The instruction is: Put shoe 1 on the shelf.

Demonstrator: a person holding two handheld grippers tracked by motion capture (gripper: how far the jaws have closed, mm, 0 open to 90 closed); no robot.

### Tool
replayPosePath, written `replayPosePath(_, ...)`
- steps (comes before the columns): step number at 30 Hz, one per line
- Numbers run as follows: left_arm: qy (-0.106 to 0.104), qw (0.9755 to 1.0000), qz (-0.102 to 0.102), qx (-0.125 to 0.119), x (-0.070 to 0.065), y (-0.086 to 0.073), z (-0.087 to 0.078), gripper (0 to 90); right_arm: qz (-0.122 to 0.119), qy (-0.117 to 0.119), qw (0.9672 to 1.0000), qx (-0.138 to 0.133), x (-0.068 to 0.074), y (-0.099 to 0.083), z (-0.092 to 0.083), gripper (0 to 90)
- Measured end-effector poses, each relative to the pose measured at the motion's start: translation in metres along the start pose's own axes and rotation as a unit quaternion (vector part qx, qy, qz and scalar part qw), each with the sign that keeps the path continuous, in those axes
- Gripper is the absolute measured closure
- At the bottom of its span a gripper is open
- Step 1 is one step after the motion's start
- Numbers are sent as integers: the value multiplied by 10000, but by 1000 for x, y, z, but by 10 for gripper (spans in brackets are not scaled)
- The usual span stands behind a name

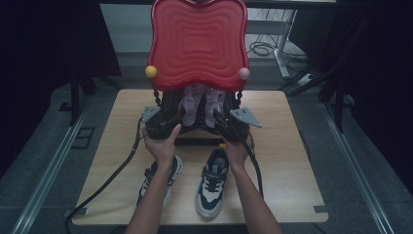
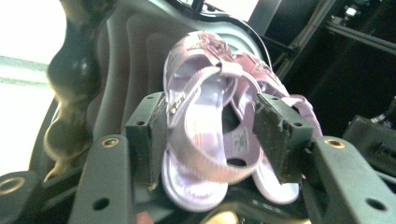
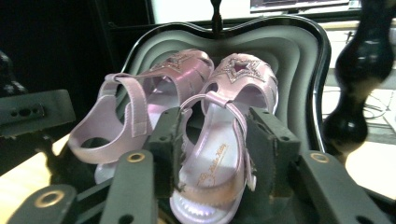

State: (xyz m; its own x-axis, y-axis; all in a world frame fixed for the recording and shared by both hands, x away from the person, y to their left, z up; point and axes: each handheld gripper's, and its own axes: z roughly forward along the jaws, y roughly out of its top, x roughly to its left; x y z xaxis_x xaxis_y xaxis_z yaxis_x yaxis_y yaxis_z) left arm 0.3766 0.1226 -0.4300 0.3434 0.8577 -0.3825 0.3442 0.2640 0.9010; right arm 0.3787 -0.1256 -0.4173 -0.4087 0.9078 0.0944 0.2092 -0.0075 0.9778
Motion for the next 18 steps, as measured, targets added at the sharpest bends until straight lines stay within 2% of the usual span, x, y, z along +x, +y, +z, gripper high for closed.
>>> replayPosePath(1, 28, 9999, 104, 84, 1, -1, -3, 481, 47, 95, 9999, 42, -2, 0, -4, 605)
replayPosePath(6, -10, 9997, 170, 172, 6, -4, -10, 546, 32, 255, 9995, 193, -6, -2, -12, 680)
replayPosePath(7, -7, 9995, 217, 250, 7, -5, -11, 546, 10, 294, 9993, 226, -7, -3, -14, 698)
replayPosePath(9, -112, 9990, 276, 339, 12, -7, -17, 615, -113, 410, 9984, 365, -10, -7, -18, 754)
replayPosePath(10, -112, 9990, 276, 339, 12, -7, -17, 641, -113, 410, 9984, 365, -10, -7, -18, 754)
replayPosePath(12, -146, 9983, 376, 421, 14, -7, -20, 663, -159, 510, 9974, 488, -10, -8, -20, 785)
replayPosePath(13, -200, 9971, 468, 561, 16, -7, -22, 699, -241, 592, 9961, 608, -11, -10, -21, 812)
replayPosePath(15, -229, 9966, 517, 595, 17, -7, -23, 715, -279, 612, 9956, 656, -10, -12, -21, 826)
replayPosePath(17, -335, 9950, 592, 731, 20, -8, -26, 770, -369, 685, 9936, 817, -10, -15, -20, 858)
replayPosePath(18, -335, 9950, 592, 731, 20, -8, -26, 785, -369, 685, 9936, 817, -10, -15, -20, 858)
